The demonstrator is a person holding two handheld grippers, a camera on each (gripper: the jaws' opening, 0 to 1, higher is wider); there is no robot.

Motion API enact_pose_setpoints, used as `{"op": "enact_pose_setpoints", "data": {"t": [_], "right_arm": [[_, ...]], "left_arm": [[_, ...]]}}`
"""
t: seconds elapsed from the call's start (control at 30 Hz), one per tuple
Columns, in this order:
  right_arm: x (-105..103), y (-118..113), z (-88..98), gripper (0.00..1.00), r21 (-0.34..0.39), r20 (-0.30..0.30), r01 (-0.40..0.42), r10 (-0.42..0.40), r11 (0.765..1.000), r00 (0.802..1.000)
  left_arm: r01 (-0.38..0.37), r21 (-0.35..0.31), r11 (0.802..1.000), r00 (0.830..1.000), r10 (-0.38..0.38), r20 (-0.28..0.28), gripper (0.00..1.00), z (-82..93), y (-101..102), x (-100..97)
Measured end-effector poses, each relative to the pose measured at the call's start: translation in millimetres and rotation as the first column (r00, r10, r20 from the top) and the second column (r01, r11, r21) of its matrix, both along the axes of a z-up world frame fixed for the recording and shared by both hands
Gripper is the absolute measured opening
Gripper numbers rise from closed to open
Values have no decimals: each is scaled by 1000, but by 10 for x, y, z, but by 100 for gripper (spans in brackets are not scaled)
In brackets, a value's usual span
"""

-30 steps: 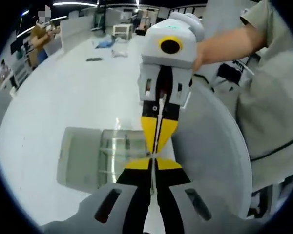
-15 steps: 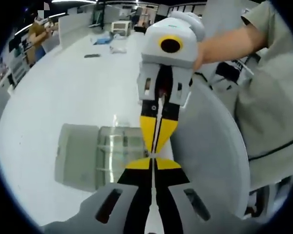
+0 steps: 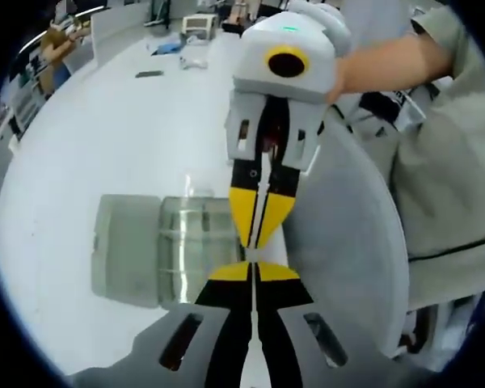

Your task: Insert the divider into the dual guide fixture by aligning both edges with the guide slots and pushing it downward to the bottom, including one-sided entry, uneven engagement, binding, and posture correction.

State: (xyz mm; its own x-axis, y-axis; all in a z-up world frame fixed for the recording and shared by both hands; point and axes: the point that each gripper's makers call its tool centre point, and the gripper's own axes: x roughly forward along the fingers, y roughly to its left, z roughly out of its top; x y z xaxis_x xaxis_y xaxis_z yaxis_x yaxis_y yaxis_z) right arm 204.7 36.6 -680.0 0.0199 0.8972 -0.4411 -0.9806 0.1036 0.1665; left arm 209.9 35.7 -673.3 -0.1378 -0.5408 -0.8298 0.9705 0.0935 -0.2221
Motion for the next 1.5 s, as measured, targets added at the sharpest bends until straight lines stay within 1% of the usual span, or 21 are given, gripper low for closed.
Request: {"op": "enact_pose_setpoints", "data": {"t": [0.07,0.1,0.13,0.27,0.43,0.57,0.7,0.83,0.9,0.93,1.0,1.2,1.3,1.33,1.4,1.5], "right_arm": [[3,-5,-2,0,12,-16,2,-2,1000,1000],[-7,-3,0,0,17,-37,7,-6,1000,999],[-2,-5,0,0,20,-32,7,-6,1000,999],[-17,3,-3,0,30,-56,4,-2,1000,998],[-15,19,-12,0,34,-77,4,-1,999,997],[-6,28,-6,0,23,-62,-2,3,1000,998],[-12,36,5,0,22,-67,-4,5,1000,998],[-32,55,-7,0,11,-74,-18,19,1000,997],[-32,57,-2,0,13,-74,-17,18,1000,997],[-27,57,1,0,13,-70,-15,16,1000,997],[-32,57,5,0,14,-65,-17,18,1000,998],[-33,50,-12,0,4,-68,-13,13,1000,998],[-42,55,-21,0,0,-72,-11,11,1000,997],[-36,57,-26,0,-4,-59,-9,9,1000,998],[-26,54,-31,0,-8,-65,-1,1,1000,998],[5,46,-17,0,-5,-65,13,-14,1000,998]], "left_arm": [[-1,0,1000,1000,1,-2,0,7,0,0],[1,-1,1000,1000,-1,2,0,11,-3,1],[2,-1,1000,1000,-2,6,0,16,-4,3],[9,-16,1000,1000,-9,19,0,50,-20,5],[8,-52,999,1000,-6,30,0,112,-63,30],[15,-60,998,999,-12,41,0,116,-53,34],[43,-60,997,996,-38,76,0,116,-55,33],[40,-49,998,997,-37,73,0,101,-48,25],[48,-55,997,996,-44,79,0,113,-52,15],[59,-57,997,994,-54,92,0,117,-53,15],[67,-60,996,994,-61,90,0,120,-54,5],[45,-58,997,996,-40,74,0,99,-59,10],[46,-43,998,997,-43,60,0,86,-55,-7],[47,-42,998,997,-44,62,0,82,-52,-1],[39,-40,998,998,-37,52,0,74,-47,10],[26,-19,999,999,-25,44,0,21,-6,28]]}}
